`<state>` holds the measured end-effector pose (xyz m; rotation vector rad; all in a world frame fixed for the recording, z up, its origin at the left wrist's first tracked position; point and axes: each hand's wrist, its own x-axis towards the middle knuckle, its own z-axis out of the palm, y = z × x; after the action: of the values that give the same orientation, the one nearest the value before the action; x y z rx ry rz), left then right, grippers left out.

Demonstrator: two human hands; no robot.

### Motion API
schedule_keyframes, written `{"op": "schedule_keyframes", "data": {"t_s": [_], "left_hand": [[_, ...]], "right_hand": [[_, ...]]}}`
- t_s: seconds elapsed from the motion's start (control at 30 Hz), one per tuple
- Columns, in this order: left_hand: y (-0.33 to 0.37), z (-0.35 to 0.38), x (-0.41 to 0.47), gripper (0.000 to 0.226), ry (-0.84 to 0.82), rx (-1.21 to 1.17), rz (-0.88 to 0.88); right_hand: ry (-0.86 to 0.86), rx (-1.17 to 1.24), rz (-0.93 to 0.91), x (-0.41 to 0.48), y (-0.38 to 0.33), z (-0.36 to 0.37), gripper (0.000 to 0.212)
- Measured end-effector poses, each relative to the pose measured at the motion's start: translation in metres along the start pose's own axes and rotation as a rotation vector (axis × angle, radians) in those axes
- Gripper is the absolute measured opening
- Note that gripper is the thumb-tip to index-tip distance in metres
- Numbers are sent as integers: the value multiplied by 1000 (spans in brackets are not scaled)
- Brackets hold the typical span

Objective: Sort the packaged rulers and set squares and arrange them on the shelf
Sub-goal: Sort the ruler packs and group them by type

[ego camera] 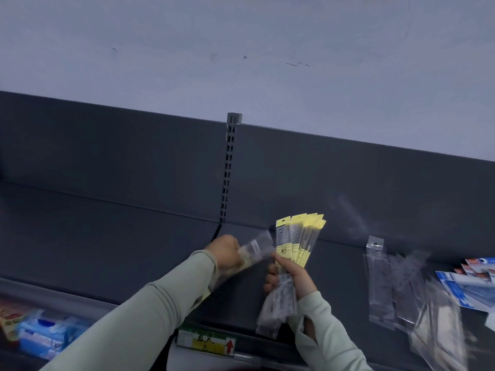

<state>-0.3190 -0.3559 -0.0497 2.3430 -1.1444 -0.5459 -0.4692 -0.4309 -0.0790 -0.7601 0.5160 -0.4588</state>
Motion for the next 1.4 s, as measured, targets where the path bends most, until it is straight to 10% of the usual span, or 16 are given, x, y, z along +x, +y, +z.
{"op": "schedule_keyframes", "data": {"t_s": [0.17,0.53,0.83,1.03,1.4], "left_hand": [[3,-7,12,7,323,-731,110],[34,4,-15,36,207,-614,525],[18,10,0,54,290,-480,308],[-15,9,2,46,-28,372,-82],[-20,6,8,26,7,313,-73]], "right_hand": [[2,13,1,-3,-1,2,13],[-204,-140,-152,1,-1,10,98],[-100,-65,-6,-15,0,10,15],[-99,27,-20,-13,1,9,29],[-51,28,-33,-11,3,5,13]]}}
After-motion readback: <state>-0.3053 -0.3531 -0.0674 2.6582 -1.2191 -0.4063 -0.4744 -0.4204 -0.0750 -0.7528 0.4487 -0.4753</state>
